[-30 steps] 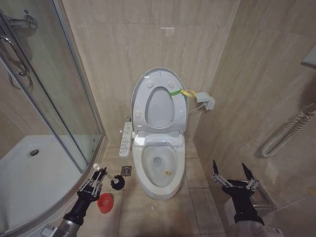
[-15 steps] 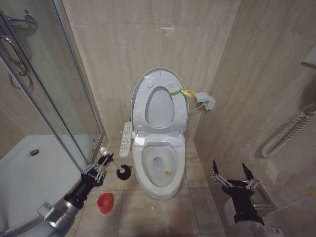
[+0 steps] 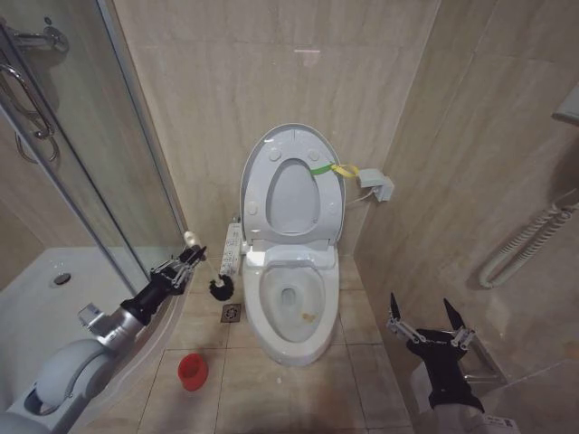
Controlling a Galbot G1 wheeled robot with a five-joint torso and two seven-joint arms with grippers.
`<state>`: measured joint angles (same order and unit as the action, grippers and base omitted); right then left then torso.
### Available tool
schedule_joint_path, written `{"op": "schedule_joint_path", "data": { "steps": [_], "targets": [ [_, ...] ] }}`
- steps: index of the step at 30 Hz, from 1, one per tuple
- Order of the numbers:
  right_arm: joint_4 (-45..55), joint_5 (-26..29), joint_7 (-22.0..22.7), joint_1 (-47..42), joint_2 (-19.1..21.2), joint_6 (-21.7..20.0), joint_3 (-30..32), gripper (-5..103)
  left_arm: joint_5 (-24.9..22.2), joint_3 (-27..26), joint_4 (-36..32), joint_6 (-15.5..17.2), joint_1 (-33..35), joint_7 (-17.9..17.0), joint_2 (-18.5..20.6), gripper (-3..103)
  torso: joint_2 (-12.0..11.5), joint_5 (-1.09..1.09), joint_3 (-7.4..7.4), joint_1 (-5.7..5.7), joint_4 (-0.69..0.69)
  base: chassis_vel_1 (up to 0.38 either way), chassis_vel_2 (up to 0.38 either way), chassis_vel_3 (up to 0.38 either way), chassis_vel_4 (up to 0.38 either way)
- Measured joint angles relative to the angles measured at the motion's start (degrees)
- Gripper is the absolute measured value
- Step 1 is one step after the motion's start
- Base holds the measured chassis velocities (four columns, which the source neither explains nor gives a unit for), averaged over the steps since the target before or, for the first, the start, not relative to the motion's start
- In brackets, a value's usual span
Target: Open the toilet lid, clean the toilet bowl with a toilet brush, close the toilet lid, and flush.
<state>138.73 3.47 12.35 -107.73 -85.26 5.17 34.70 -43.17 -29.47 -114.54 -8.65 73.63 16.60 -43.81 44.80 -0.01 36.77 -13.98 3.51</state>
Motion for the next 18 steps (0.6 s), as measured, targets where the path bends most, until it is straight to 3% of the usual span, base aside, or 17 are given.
{"op": "schedule_joint_path", "data": {
  "steps": [8,15,18],
  "targets": [
    [0.0,0.0,0.0,0.0,0.0,0.0,0.0,100,-3.5,7.4,3.7,-0.2,-8.7,1.1,-1.0,16,0.0,0.01,0.0,0.0,-0.01,0.0,0.0,0.0,0.0],
    [0.0,0.0,0.0,0.0,0.0,0.0,0.0,100,-4.9,16.9,14.9,-1.1,-23.0,3.0,-3.0,16,0.0,0.02,0.0,0.0,0.0,0.0,0.0,0.0,0.0],
    [0.0,0.0,0.0,0.0,0.0,0.0,0.0,100,-5.1,23.7,20.5,-1.5,-29.7,3.9,-4.7,16,0.0,0.03,0.0,0.01,-0.01,0.0,0.0,0.0,0.0]
  ]
}}
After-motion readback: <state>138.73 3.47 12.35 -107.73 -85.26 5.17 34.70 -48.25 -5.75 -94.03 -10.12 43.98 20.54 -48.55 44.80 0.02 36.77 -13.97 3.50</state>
